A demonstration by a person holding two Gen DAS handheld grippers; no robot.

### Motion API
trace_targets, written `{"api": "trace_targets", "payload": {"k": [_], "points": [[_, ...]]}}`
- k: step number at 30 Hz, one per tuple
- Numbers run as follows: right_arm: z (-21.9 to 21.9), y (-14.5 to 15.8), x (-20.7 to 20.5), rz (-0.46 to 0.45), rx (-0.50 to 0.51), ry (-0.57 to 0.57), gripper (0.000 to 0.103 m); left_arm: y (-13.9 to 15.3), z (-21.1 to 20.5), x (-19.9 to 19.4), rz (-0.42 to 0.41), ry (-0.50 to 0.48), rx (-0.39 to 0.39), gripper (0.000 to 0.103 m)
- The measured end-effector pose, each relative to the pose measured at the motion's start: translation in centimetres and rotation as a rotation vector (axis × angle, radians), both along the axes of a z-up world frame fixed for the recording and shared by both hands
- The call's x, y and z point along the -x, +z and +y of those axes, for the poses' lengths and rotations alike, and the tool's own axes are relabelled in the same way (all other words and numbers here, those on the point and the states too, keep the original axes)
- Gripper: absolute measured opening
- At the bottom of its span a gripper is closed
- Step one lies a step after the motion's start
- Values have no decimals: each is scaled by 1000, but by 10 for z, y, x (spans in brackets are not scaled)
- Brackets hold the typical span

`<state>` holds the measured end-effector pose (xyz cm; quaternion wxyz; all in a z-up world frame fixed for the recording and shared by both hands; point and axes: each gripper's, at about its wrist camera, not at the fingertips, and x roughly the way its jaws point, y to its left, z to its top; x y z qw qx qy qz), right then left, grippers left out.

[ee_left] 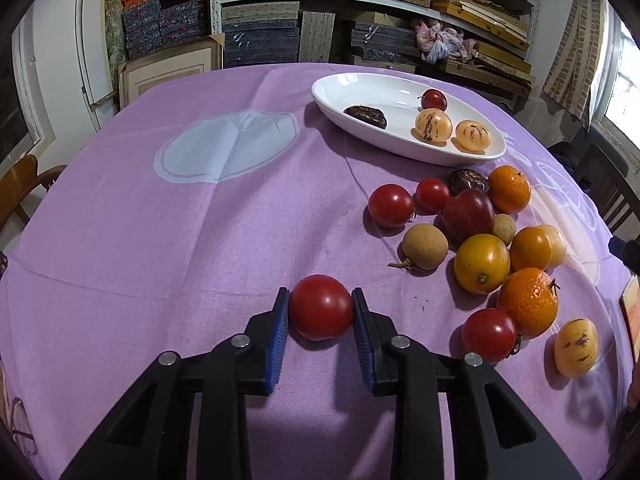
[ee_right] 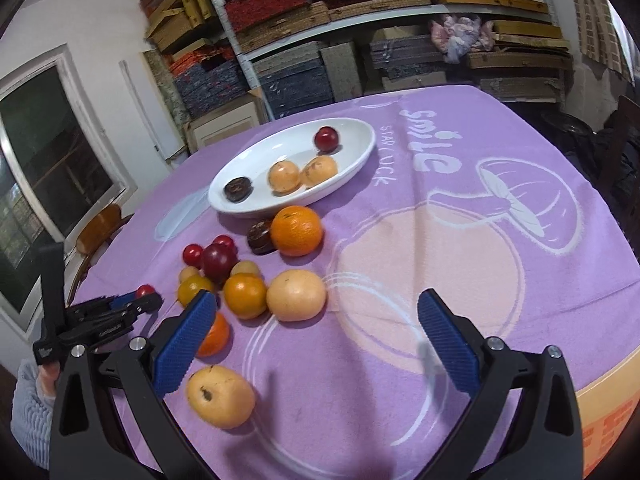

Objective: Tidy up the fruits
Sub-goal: 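Grasp a red tomato with the left gripper while the right grasps a pale yellow pear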

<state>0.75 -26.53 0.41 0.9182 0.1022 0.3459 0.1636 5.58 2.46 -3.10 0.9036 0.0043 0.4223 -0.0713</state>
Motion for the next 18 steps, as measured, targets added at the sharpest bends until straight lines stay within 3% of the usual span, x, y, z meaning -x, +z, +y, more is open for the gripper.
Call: {"api": "trace_targets", "payload": {"k": [8, 10, 12, 18], "points": [[59, -12, 35, -23, 188, 201, 97, 1, 6, 3, -11, 22, 11, 31], [67, -17, 36, -9, 215, 223, 91, 2, 5, 4, -16, 21, 5, 31], [71, -24, 33, 18, 228, 238, 75, 2, 5, 4, -17, 19, 6, 31], [66, -27, 28, 51, 205, 236, 69, 3, 4, 3, -12, 20, 8, 31]]}}
